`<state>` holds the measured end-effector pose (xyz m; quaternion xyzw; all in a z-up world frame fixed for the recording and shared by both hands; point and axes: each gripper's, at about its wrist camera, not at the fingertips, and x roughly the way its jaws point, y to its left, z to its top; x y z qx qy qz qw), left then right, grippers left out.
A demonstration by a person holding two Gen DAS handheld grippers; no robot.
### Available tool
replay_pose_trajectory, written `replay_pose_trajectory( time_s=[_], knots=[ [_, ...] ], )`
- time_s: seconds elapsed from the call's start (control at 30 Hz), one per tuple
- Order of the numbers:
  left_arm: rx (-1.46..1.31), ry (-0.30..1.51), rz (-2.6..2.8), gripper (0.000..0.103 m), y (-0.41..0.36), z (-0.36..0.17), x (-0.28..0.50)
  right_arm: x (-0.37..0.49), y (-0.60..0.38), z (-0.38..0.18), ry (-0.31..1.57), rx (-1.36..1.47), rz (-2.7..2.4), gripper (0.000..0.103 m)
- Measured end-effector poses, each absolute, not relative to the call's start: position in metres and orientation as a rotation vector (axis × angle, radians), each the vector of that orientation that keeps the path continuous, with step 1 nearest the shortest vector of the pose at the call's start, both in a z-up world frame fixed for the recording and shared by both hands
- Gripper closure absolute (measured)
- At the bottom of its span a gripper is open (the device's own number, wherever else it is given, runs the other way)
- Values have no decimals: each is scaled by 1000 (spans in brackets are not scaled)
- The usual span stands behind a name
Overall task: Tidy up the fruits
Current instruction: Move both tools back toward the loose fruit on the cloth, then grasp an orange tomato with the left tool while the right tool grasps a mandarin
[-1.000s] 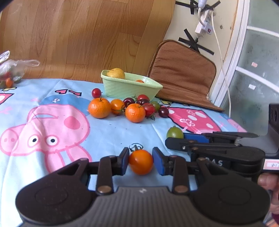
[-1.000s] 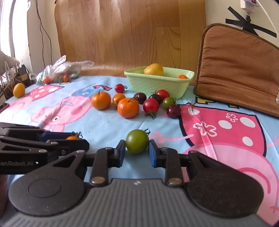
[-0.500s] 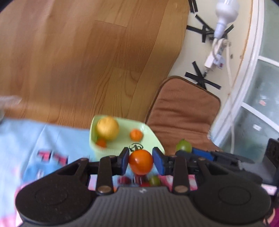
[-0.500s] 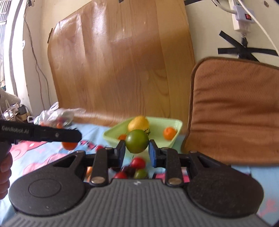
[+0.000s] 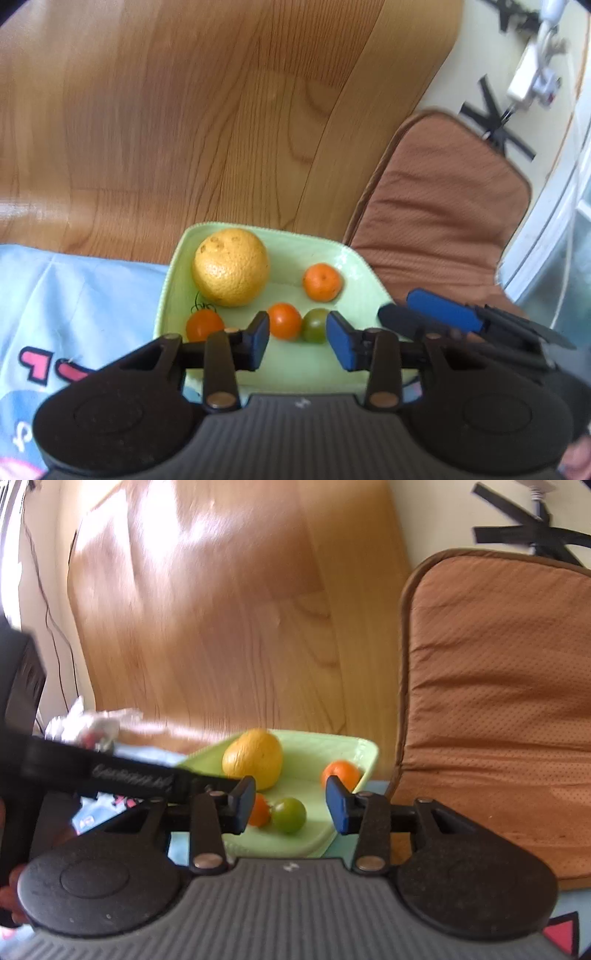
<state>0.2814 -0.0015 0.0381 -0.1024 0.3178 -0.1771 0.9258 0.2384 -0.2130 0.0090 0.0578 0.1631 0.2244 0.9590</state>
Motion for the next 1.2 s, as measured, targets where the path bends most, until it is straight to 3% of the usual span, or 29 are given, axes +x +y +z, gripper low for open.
replay_pose_trajectory(
  time_s=[0.23,0.4,0.53,0.6,1.03,1.2],
  knots=[
    [-317,551,-349,68,53,52,189,219,-235,24,399,236,509,57],
    [-357,548,-283,68,93,42,148,169,-214,16,451,128,612,59],
    [-365,573,-297,62,99,38,139,138,-175,5,452,-26,671,58],
    [-314,567,-287,49,92,37,139,133,-159,-2,455,-75,678,58],
    [-276,663,-251,52,75,-1,168,158,-125,-20,556,-177,672,57],
    [-269,599,-166,48,81,4,175,159,-134,-21,575,-104,672,57]
  ],
)
